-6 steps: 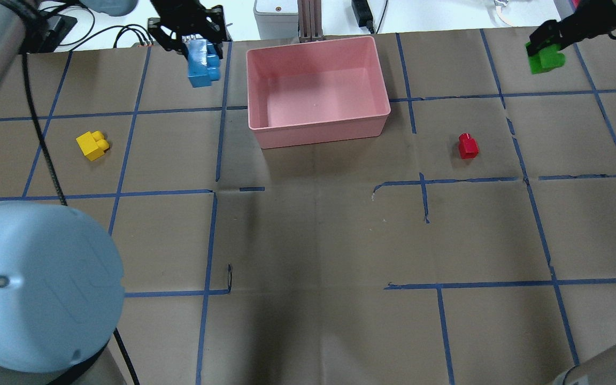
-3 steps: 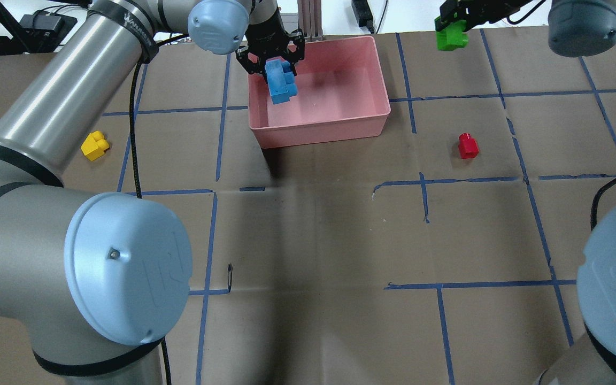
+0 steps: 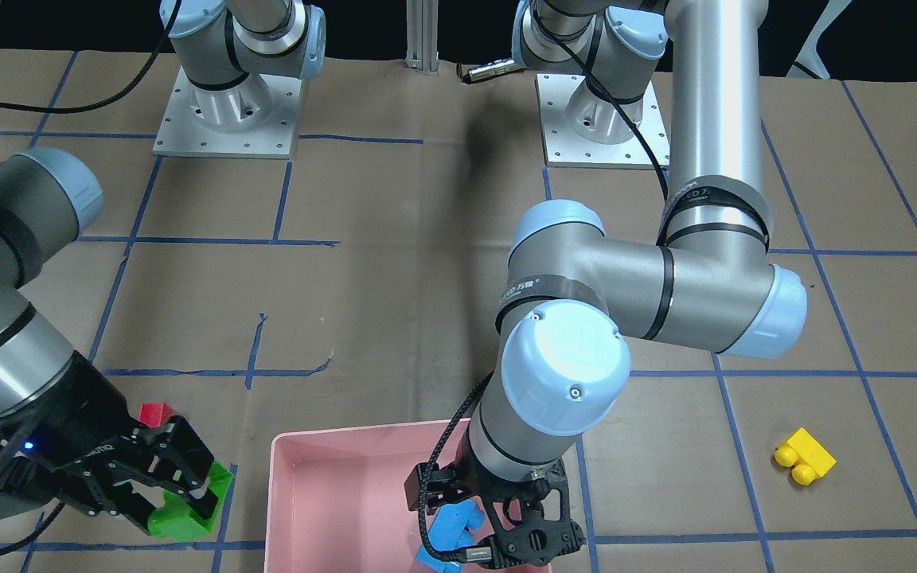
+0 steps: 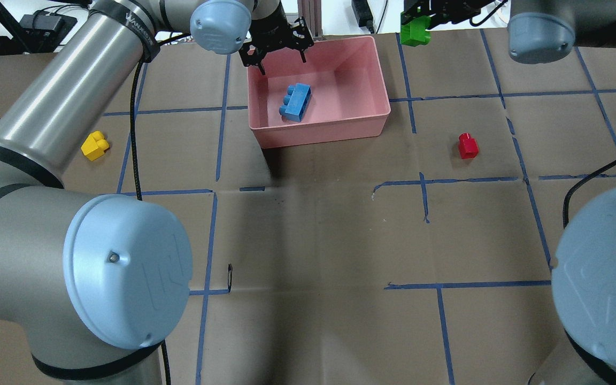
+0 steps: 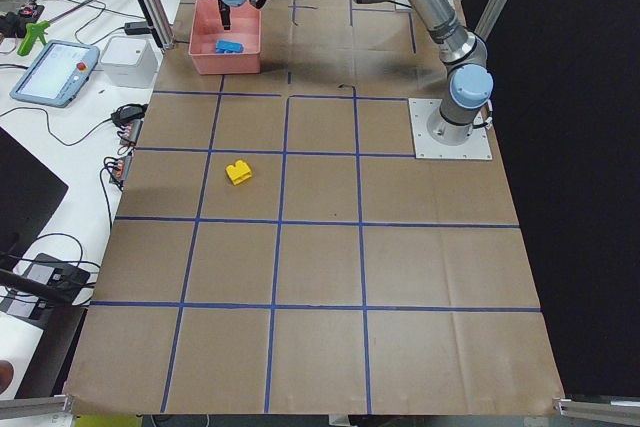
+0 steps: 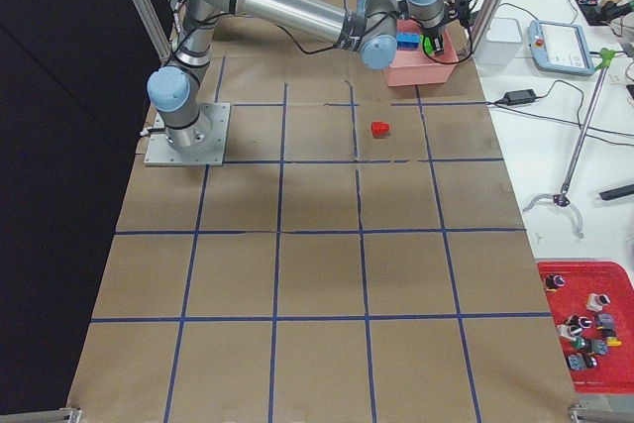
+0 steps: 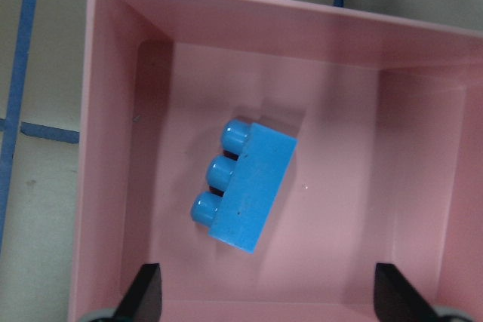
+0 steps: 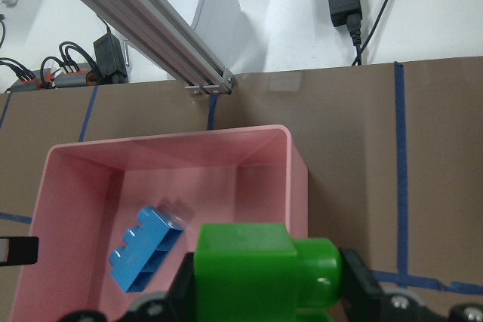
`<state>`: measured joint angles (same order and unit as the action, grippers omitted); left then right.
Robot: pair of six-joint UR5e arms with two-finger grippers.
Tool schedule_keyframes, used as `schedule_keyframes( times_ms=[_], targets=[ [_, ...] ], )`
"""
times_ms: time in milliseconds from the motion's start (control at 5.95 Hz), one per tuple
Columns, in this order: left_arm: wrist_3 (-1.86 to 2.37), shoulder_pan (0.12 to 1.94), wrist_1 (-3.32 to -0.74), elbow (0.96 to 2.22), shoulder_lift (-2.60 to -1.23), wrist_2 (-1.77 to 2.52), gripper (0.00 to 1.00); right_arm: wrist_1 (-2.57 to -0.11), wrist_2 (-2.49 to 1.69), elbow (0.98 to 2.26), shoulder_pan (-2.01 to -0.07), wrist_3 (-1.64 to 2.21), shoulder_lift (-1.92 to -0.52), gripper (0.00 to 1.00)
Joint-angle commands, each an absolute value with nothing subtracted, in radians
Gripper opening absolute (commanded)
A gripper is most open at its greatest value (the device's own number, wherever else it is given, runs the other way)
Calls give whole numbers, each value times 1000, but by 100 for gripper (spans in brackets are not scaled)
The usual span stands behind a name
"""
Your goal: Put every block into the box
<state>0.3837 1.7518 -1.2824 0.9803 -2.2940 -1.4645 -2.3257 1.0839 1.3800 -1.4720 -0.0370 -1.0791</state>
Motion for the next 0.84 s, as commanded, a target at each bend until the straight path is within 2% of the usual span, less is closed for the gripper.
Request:
schedule_keyframes(
  times_ms=[0,336,673],
  targets=[
    [280,1647,-1299,1003,-2210,-1465,99,-2440,1107,1330,-1573,116,-998,3],
    [10,1503,-1382,1044,-2134,-1476,99,-2502,1163,1249,-1684,231,-884,5],
    [-85,1345,-1387,1083,-2128,-1480,99,-2513,1218,1259,-1727,261,-873,19]
  ],
)
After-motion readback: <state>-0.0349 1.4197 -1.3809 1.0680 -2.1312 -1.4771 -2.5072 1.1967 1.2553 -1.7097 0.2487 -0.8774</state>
